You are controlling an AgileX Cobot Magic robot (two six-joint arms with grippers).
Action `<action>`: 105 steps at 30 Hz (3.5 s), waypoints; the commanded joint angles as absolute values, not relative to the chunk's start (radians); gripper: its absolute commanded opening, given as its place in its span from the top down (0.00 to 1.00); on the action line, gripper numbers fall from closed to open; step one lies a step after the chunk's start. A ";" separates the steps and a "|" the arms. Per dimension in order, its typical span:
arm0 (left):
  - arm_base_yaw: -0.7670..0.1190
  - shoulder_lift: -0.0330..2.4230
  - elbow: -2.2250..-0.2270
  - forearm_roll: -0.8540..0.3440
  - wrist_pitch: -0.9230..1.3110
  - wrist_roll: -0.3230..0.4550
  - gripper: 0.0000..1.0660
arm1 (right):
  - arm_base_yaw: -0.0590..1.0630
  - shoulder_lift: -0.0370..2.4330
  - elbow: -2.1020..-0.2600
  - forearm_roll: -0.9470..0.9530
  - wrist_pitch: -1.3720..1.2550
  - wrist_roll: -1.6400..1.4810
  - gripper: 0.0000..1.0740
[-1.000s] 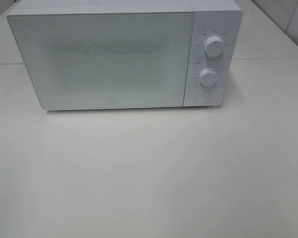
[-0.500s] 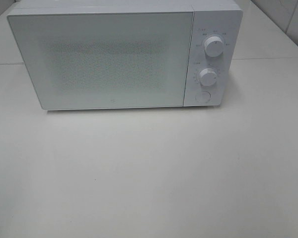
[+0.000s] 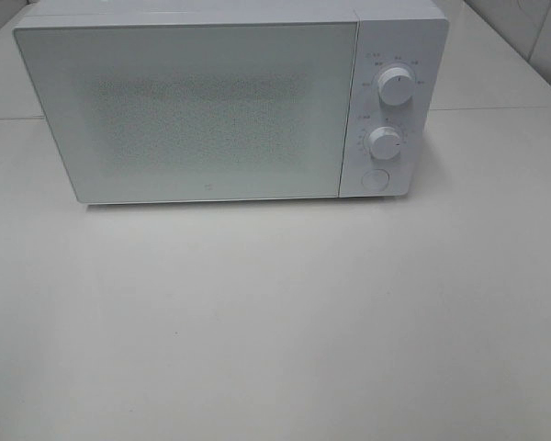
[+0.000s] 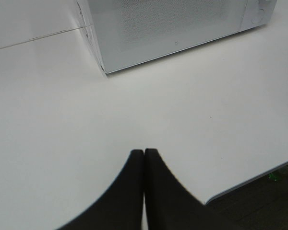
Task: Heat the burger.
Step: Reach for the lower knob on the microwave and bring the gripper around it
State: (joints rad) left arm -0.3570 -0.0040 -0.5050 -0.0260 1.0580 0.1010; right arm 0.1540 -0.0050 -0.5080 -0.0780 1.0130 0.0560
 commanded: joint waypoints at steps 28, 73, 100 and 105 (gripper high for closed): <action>-0.351 -0.025 -0.503 -0.033 1.042 0.103 1.00 | 0.153 0.341 -0.559 -0.080 0.573 0.059 0.44; -0.351 -0.025 -0.503 -0.039 1.042 0.103 1.00 | 0.153 1.293 -0.559 -0.082 -0.456 0.059 0.44; -0.351 -0.025 -0.503 -0.039 1.042 0.103 1.00 | 0.437 1.556 -0.559 0.208 -0.758 -0.145 0.45; -0.351 -0.025 -0.503 -0.039 1.042 0.103 1.00 | 0.493 1.637 -0.562 0.295 -0.821 -0.240 0.45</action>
